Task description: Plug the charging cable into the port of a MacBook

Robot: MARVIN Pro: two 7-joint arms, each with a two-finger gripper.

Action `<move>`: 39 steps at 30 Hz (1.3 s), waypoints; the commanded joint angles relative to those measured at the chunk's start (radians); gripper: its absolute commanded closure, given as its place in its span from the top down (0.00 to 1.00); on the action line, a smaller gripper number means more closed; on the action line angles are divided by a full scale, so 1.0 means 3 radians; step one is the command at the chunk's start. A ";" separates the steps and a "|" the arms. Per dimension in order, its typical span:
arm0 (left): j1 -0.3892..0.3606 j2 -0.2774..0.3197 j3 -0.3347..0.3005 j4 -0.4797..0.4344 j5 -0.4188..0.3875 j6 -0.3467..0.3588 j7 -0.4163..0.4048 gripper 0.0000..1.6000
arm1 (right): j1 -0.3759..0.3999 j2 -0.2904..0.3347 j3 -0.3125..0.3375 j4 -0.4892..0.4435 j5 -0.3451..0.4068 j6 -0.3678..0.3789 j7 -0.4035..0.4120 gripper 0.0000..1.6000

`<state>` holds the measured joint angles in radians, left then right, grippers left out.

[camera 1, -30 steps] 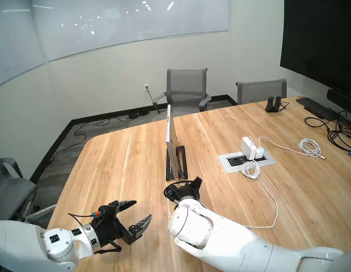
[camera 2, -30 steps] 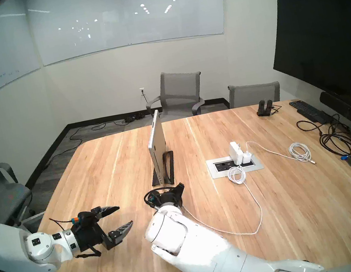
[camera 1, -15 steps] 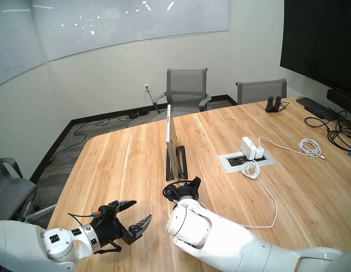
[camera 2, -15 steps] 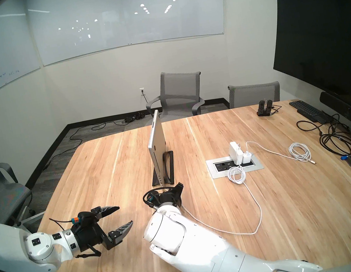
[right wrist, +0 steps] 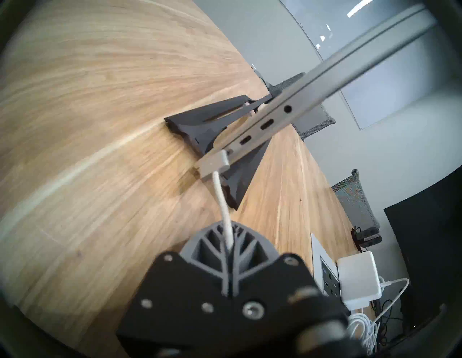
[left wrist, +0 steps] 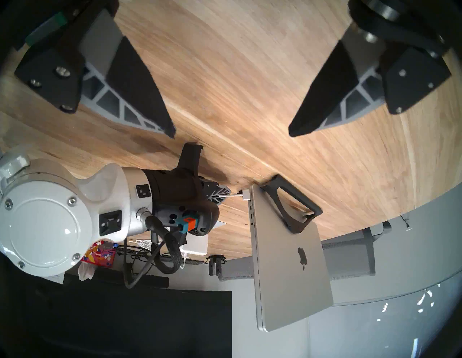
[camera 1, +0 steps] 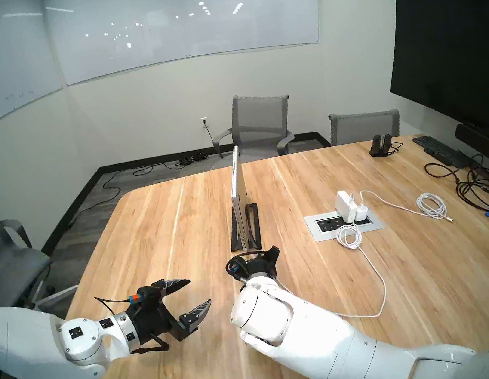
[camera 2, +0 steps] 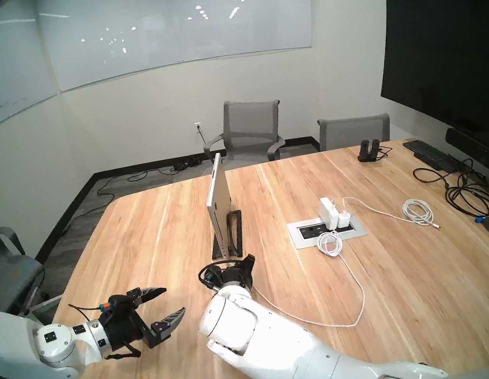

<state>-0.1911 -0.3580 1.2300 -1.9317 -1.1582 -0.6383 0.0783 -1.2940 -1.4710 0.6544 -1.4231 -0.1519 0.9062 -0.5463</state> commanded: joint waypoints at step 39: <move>-0.0024 -0.0008 -0.0029 -0.0012 0.0007 -0.0014 0.0007 1.00 | -0.0259 0.0580 0.0276 -0.0940 0.0296 0.0014 0.0476 1.00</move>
<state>-0.1911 -0.3581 1.2299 -1.9320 -1.1580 -0.6382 0.0783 -1.3389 -1.3561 0.7142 -1.6043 -0.0901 0.9123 -0.4353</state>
